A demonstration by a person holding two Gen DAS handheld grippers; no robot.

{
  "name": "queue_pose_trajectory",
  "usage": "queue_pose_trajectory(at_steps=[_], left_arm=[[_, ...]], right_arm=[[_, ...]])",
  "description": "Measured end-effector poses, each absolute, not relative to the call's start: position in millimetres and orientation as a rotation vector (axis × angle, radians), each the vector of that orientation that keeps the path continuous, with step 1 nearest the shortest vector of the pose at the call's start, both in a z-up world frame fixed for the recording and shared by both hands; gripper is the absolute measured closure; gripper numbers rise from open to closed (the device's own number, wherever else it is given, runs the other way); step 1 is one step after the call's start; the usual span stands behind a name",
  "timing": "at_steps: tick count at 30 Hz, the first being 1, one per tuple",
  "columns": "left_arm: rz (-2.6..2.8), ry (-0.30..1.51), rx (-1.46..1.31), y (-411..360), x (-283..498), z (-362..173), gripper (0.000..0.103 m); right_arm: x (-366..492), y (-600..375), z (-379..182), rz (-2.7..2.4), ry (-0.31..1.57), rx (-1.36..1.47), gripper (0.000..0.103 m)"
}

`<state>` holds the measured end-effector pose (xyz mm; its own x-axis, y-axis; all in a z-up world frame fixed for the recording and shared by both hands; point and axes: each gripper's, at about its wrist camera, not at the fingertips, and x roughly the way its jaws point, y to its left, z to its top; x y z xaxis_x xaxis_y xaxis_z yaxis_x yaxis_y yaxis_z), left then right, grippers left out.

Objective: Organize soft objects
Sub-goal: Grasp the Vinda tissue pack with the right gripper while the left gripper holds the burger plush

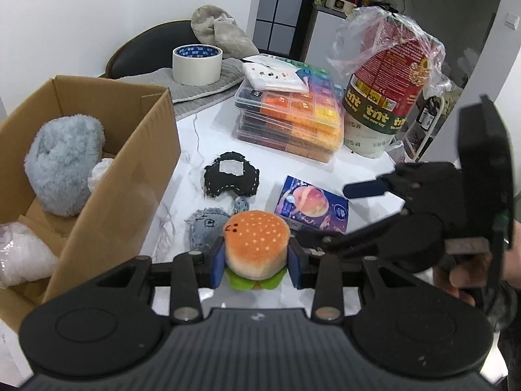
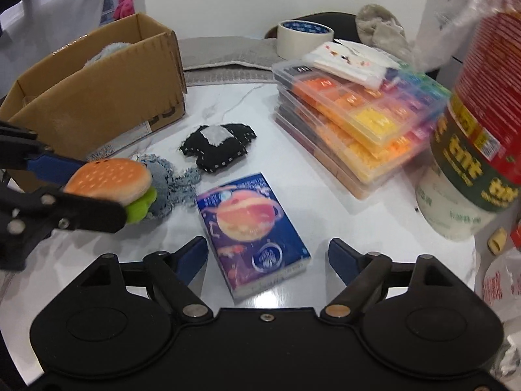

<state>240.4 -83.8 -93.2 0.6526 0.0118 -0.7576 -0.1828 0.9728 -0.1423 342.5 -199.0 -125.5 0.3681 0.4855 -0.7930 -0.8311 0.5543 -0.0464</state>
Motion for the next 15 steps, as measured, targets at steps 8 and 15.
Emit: queue_pose_trajectory(at_steps=[8, 15], left_arm=[[0.117, 0.840, -0.237, -83.6, 226.6, -89.6, 0.066], [0.104, 0.806, -0.284, -78.8, 202.2, -88.7, 0.065]], right_arm=[[340.3, -193.5, -121.8, 0.881, 0.860, -0.482, 0.041], [315.7, -198.9, -110.1, 0.818, 0.888, -0.451, 0.044]])
